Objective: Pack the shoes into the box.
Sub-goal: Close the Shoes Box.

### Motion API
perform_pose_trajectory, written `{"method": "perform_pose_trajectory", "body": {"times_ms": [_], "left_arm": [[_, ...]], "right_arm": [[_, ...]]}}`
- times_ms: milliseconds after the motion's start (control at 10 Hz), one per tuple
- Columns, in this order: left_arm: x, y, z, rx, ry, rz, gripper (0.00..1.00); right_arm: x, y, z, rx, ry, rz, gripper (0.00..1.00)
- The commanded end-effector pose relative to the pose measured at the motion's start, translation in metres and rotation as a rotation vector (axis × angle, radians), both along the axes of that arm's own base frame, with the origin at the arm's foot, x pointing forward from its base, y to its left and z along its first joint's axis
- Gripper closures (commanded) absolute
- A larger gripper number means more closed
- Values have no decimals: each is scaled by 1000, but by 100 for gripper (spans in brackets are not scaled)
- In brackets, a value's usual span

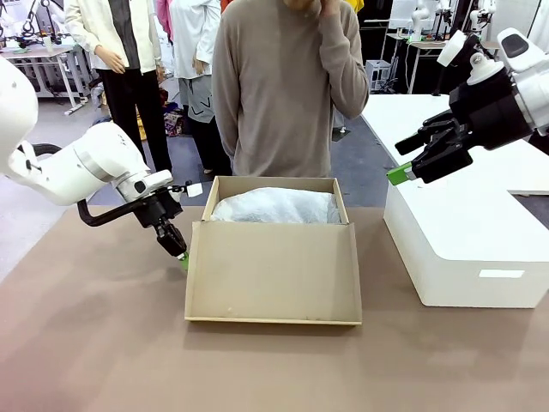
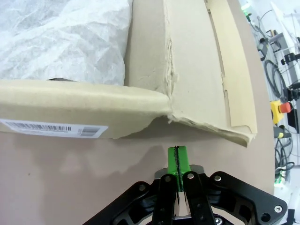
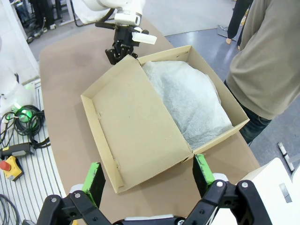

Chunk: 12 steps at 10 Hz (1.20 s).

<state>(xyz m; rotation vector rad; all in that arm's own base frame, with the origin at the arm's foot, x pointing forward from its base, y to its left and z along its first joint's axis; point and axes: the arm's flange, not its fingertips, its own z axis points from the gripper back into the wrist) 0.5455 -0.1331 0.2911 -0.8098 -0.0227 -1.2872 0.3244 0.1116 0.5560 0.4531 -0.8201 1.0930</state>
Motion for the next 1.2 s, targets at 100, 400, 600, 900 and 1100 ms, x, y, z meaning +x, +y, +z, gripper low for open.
{"method": "perform_pose_trajectory", "body": {"times_ms": [100, 400, 600, 900, 1100], "left_arm": [[0, -5, -1, -68, 25, -4, 100], [0, -10, -1, -96, 47, -8, 100], [-3, -13, -2, -118, 66, -24, 100], [-8, -18, -2, -129, 105, -62, 100], [-10, -19, -2, -120, 133, -86, 100]], "right_arm": [[4, 0, -1, 18, -14, 25, 0], [4, 0, -1, 18, -14, 25, 0], [4, 0, -1, 18, -14, 25, 0], [4, 0, -1, 18, -14, 25, 0], [4, 0, -1, 18, -14, 25, 0]]}}
